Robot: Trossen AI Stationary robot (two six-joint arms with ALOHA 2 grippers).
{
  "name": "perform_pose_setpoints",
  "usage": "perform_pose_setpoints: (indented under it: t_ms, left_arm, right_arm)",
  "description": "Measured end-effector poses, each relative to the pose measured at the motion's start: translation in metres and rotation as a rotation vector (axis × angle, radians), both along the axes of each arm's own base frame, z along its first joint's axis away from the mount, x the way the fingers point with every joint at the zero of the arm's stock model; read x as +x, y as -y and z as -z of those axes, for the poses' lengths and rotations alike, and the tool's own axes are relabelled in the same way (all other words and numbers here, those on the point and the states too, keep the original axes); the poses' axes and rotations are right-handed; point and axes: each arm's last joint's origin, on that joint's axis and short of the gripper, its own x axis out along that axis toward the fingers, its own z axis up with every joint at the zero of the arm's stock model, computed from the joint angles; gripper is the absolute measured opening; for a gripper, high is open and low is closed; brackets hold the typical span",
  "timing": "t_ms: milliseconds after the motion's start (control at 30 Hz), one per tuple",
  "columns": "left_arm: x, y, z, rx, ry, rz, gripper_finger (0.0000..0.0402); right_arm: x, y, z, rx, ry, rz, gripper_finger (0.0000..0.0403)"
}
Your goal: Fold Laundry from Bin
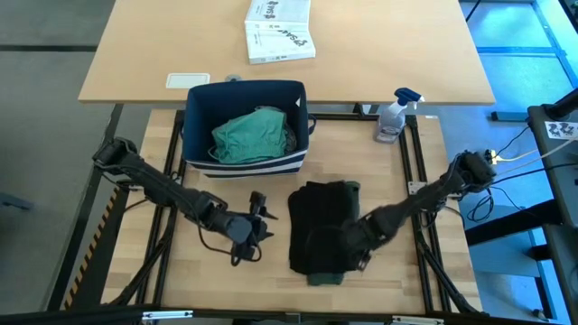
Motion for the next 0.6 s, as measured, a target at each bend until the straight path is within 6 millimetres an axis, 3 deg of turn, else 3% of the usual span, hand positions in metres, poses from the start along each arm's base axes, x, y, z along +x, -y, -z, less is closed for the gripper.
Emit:
perform_pose_setpoints:
  t_ms: [233, 333, 500, 600]
  left_arm:
    - [-0.004, 0.008, 0.0, -0.022, 0.003, 0.005, 0.0218]
    - [-0.005, 0.011, 0.0, -0.017, 0.006, 0.007, 0.0218]
    - [-0.006, 0.012, 0.0, -0.032, 0.008, -0.003, 0.0218]
    - [-0.006, 0.013, 0.0, -0.039, 0.008, -0.005, 0.0218]
  right_arm:
    - [0.017, -0.037, 0.028, 0.139, 0.176, -0.005, 0.0232]
    - [0.033, -0.045, 0.038, 0.185, 0.295, -0.006, 0.0232]
    - [0.08, -0.034, 0.041, 0.243, 0.64, -0.002, 0.0232]
    - [0.105, -0.02, 0.032, 0.297, 0.864, -0.001, 0.0232]
